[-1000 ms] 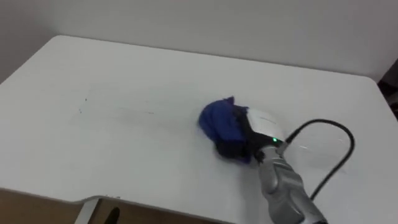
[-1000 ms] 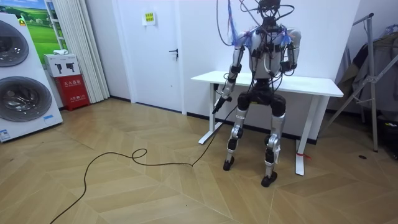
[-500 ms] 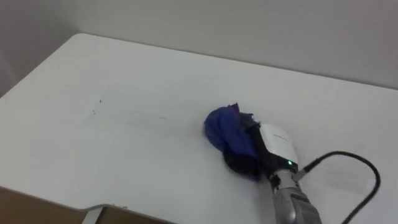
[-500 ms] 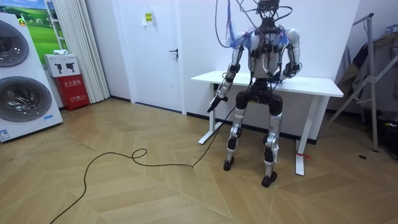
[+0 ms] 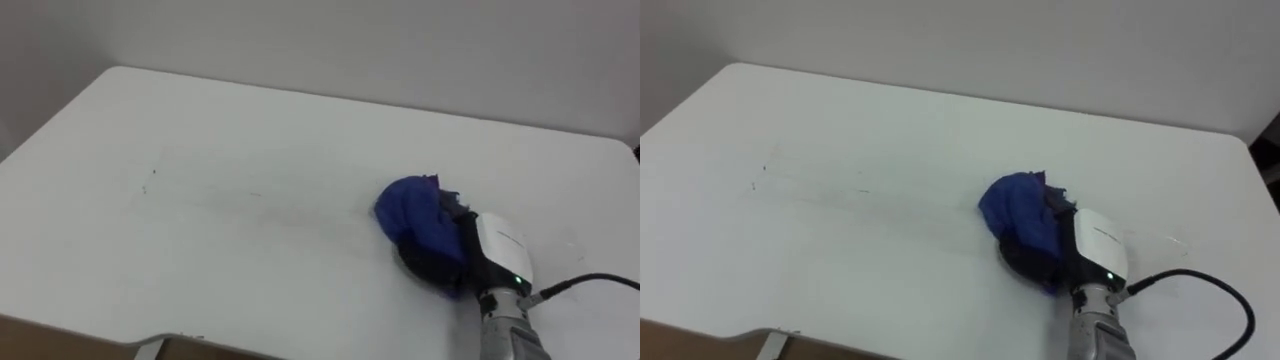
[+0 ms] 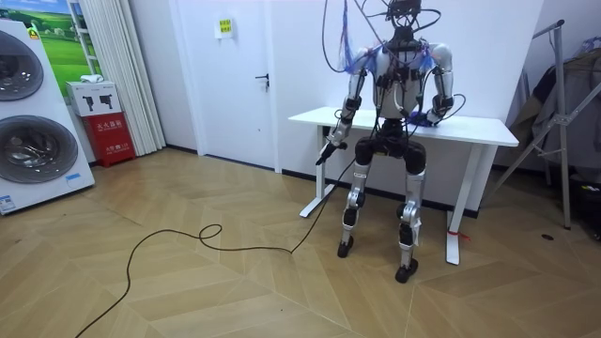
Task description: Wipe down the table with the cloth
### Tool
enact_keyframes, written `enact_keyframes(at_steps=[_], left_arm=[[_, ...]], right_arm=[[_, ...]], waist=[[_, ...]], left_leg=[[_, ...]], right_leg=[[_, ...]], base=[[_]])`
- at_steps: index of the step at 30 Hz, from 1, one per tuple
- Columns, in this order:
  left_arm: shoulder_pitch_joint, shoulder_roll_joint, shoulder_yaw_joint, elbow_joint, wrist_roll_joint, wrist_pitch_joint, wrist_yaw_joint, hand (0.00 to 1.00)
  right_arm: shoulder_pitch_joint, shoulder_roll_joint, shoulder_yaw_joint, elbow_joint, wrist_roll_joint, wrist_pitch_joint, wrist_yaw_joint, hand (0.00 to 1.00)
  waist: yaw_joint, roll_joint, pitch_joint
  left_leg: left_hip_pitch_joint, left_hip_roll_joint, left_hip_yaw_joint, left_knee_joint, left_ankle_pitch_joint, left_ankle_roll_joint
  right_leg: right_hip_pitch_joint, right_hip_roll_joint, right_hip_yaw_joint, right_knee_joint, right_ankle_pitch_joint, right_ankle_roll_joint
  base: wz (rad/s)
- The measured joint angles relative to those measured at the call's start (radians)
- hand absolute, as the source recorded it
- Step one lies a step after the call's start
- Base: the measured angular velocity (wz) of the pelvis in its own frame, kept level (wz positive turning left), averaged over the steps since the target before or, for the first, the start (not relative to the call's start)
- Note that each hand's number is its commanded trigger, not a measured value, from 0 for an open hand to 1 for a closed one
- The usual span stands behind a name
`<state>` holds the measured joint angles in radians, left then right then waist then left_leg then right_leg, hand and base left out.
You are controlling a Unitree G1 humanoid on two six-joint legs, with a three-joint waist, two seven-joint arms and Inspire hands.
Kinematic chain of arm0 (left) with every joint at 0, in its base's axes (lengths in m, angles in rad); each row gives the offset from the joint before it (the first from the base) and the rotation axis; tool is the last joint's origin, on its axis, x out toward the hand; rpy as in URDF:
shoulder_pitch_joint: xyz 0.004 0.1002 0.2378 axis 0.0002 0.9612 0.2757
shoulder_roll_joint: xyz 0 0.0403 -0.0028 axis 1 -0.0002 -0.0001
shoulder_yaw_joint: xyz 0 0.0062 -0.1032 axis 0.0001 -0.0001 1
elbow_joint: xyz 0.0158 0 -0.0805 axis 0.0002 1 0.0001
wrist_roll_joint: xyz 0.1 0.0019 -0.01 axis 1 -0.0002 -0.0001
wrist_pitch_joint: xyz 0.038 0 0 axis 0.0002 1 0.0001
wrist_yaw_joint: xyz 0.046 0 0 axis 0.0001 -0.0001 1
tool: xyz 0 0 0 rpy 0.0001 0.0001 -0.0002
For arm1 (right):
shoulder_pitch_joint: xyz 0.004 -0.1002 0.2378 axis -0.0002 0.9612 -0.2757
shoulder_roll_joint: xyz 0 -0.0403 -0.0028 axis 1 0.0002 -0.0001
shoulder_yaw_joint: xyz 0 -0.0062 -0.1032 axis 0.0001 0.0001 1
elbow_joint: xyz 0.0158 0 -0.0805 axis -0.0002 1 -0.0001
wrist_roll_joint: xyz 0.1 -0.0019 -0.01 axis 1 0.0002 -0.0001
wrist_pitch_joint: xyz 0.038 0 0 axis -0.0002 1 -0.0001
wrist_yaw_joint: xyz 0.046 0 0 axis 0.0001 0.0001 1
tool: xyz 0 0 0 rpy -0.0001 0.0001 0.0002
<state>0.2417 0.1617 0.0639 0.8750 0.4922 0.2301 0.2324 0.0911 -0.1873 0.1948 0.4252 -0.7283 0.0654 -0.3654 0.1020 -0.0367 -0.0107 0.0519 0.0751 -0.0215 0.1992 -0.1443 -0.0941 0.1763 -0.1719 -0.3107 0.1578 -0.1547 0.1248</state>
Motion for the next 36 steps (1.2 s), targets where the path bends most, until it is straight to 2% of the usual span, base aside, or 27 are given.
enact_keyframes(at_steps=[2, 6, 11, 16, 19, 22, 25, 27, 29, 33, 35, 36], left_arm=[[-0.001, -0.003, 0.0, 0.0, 0.0, -0.001, -0.001, 0.0], [-0.005, -0.01, 0.003, -0.027, -0.01, -0.003, -0.003, 0.0], [-0.012, -0.029, 0.012, -0.062, -0.057, -0.027, -0.01, 0.0], [-0.013, -0.028, 0.013, -0.062, -0.111, -0.041, -0.013, 0.0], [-0.01, -0.028, 0.017, -0.062, -0.134, -0.041, -0.031, 0.0], [0.001, -0.028, 0.042, -0.067, -0.14, -0.04, -0.05, 0.0], [0.004, -0.027, 0.092, -0.08, -0.134, -0.04, -0.076, 0.0], [0.004, -0.022, 0.114, -0.093, -0.128, -0.04, -0.092, 0.0], [0.015, -0.02, 0.152, -0.105, -0.127, -0.04, -0.098, 0.0], [0.04, -0.011, 0.218, -0.109, -0.127, -0.041, -0.111, 0.0], [0.073, -0.003, 0.248, -0.109, -0.128, -0.042, -0.111, 0.0], [0.081, -0.001, 0.253, -0.109, -0.128, -0.042, -0.111, 0.0]], right_arm=[[0.0, 0.001, -0.009, -0.026, -0.02, 0.0, 0.038, 0.0], [0.018, 0.001, -0.024, -0.083, -0.026, 0.0, 0.071, 0.0], [0.047, 0.0, -0.043, -0.183, -0.029, -0.001, 0.142, 0.0], [0.054, 0.0, -0.052, -0.228, -0.003, 0.001, 0.18, 0.0], [0.054, 0.0, -0.087, -0.246, 0.019, 0.005, 0.203, 0.0], [0.055, -0.001, -0.142, -0.284, 0.034, 0.038, 0.219, 0.0], [0.053, -0.005, -0.249, -0.308, 0.024, 0.056, 0.219, 0.0], [0.052, -0.018, -0.312, -0.32, 0.024, 0.071, 0.216, 0.0], [0.052, -0.048, -0.391, -0.339, 0.023, 0.084, 0.215, 0.0], [0.052, -0.067, -0.534, -0.382, 0.035, 0.083, 0.188, 0.0], [0.053, -0.076, -0.614, -0.377, 0.069, 0.086, 0.157, 0.0], [0.053, -0.076, -0.628, -0.372, 0.072, 0.087, 0.149, 0.0]], waist=[[-0.017, 0.002, 0.0008], [-0.029, 0.004, 0.001], [-0.05, 0.015, 0.0036], [-0.074, 0.013, 0.0049], [-0.079, 0.009, 0.0022], [-0.085, 0.006, 0.0012], [-0.097, 0.003, 0.002], [-0.1, -0.001, 0.0025], [-0.11, -0.006, 0.0053], [-0.135, -0.013, 0.0083], [-0.156, -0.019, 0.0095], [-0.164, -0.021, 0.0105]], left_leg=[[-0.002, 0.0, 0.001, 0.004, -0.002, 0.003], [0.002, 0.0, 0.002, 0.0, -0.003, 0.003], [0.01, 0.002, 0.031, -0.014, -0.002, 0.003], [0.021, 0.003, 0.053, -0.029, -0.003, 0.004], [0.025, 0.004, 0.063, -0.031, -0.002, 0.004], [0.027, 0.004, 0.073, -0.036, -0.002, 0.004], [0.029, 0.004, 0.075, -0.038, -0.003, 0.004], [0.028, 0.004, 0.078, -0.042, -0.003, 0.005], [0.028, 0.004, 0.085, -0.045, -0.004, 0.006], [0.031, 0.006, 0.104, -0.047, -0.007, 0.007], [0.03, 0.007, 0.113, -0.047, -0.009, 0.008], [0.029, 0.007, 0.114, -0.047, -0.009, 0.009]], right_leg=[[-0.002, -0.002, 0.003, 0.007, 0.0, 0.0], [-0.003, -0.002, 0.005, 0.011, 0.0, 0.0], [-0.019, -0.002, 0.039, 0.015, 0.001, -0.001], [-0.025, -0.002, 0.061, 0.015, 0.001, -0.001], [-0.036, -0.002, 0.073, 0.015, 0.001, -0.001], [-0.038, -0.002, 0.083, 0.015, 0.001, 0.0], [-0.046, -0.002, 0.088, 0.015, 0.001, 0.0], [-0.052, -0.002, 0.089, 0.016, 0.001, 0.0], [-0.056, -0.003, 0.092, 0.018, 0.001, 0.0], [-0.069, -0.002, 0.11, 0.022, 0.001, 0.0], [-0.072, -0.003, 0.114, 0.031, 0.001, 0.0], [-0.072, -0.003, 0.114, 0.031, 0.001, 0.0]], base=[[0.0], [-0.01], [-0.16], [-0.13], [-0.11], [-0.1], [-0.06], [-0.05], [-0.06], [-0.14], [-0.14], [-0.07]])
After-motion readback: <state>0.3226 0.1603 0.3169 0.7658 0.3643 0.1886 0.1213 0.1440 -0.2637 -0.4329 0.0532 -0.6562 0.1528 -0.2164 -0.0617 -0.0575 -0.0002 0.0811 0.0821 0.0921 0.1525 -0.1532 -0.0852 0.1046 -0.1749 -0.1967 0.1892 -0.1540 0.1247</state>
